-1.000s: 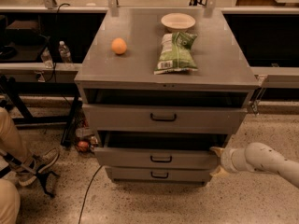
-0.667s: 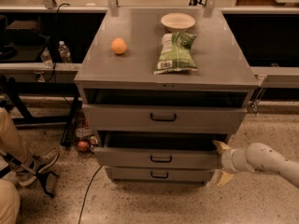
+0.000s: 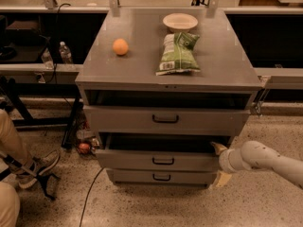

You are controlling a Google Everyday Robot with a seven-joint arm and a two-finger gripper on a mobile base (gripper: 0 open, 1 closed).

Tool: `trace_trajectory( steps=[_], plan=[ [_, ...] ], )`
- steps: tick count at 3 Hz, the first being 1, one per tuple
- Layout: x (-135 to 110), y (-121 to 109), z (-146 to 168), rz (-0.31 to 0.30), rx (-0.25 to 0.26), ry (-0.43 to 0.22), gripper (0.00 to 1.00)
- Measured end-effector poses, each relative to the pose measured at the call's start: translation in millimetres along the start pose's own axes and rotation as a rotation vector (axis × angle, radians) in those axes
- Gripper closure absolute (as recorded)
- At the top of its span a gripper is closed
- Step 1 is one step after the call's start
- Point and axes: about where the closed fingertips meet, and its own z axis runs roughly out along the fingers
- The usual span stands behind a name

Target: Open middle drawer

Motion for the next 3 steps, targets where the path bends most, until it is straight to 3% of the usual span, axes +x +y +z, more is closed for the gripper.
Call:
trace_trajectory(
  steps=[1,2,3],
  plan=[
    [-3,0,6,-0.010,-0.017,0.001,0.00],
    [-4,3,3,-0.007,-0.007,0.002,0.16],
    [-4,14,-9,0.020,0.003,0.000,0.39]
  ],
)
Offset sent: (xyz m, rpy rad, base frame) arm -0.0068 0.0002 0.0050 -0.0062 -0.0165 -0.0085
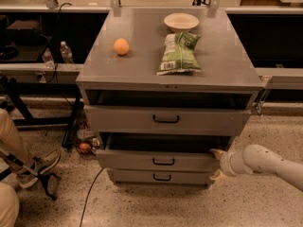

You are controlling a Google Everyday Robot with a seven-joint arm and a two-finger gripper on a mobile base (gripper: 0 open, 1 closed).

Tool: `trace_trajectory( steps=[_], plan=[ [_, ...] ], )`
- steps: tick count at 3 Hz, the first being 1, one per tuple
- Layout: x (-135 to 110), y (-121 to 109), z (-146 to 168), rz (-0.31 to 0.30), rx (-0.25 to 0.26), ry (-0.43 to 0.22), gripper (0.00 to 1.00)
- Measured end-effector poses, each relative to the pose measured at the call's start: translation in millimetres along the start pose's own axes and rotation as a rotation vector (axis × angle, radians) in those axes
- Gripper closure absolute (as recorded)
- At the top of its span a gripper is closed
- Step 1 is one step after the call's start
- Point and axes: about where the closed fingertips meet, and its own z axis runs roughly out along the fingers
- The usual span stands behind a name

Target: Open middle drawer

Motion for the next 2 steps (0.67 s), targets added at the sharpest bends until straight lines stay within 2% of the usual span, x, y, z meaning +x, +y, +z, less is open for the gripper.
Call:
trace_trajectory(
  steps=[1,2],
  plan=[
    [3.9,22.7,-13.7,0.059,0.003,0.005,0.62],
    [5.9,27.6,-18.2,0.077,0.006,0.009,0.87]
  ],
)
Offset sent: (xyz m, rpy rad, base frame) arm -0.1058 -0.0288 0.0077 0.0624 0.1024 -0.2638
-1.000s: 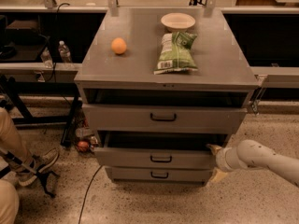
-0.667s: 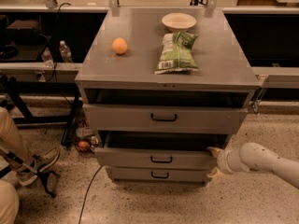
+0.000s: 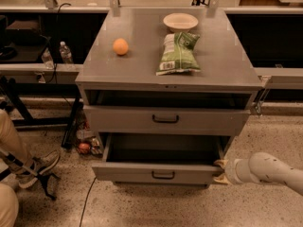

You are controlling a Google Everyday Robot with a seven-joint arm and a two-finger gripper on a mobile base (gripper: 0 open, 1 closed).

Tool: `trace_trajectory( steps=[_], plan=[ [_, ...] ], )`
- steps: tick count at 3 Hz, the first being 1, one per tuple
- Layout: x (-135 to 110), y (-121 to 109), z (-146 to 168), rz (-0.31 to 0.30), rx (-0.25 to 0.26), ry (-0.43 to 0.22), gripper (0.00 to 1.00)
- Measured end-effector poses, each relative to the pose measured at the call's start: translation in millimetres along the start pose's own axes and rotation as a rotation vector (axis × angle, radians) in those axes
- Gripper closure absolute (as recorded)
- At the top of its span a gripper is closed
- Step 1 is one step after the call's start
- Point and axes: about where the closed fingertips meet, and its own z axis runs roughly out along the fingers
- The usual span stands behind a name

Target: Open middle drawer

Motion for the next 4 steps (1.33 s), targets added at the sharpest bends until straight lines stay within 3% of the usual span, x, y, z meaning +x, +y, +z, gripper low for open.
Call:
trace_trajectory(
  steps=[1,4],
  plan=[
    [0.0,0.1,-0.1,0.000,0.000,0.000,1.00],
    [-1.0,2.9,0.1,-0.005,-0.005,0.005,1.00]
  ],
)
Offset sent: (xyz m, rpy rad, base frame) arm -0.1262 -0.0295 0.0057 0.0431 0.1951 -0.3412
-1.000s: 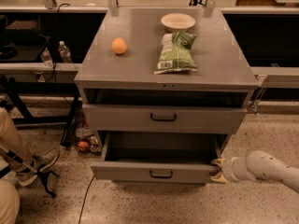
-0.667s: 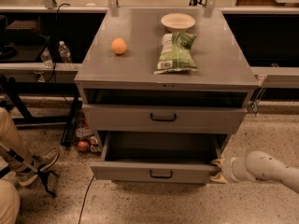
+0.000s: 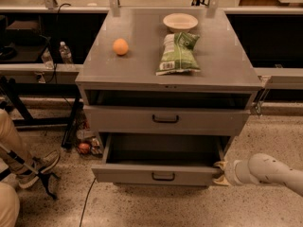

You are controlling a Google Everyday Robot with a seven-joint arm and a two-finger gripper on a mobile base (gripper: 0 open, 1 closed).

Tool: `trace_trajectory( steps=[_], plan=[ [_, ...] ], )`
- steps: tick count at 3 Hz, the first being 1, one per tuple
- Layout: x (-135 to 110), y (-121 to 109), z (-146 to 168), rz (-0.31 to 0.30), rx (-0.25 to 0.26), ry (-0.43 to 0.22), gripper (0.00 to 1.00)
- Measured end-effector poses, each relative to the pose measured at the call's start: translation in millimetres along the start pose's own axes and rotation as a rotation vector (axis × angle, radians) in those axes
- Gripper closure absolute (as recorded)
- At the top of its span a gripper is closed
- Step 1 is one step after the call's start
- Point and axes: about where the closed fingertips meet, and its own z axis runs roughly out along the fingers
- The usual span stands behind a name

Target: Open middle drawer

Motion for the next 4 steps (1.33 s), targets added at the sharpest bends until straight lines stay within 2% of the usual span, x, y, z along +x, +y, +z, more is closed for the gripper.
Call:
trace_trajectory(
  steps=[1,3,4],
  plan=[
    [1,20,-10,0.023,0.008,0.004,1.00],
    [1,27,-14,0.031,0.012,0.005,1.00],
    [5,50,-17,0.042,0.009,0.005,1.00]
  ],
)
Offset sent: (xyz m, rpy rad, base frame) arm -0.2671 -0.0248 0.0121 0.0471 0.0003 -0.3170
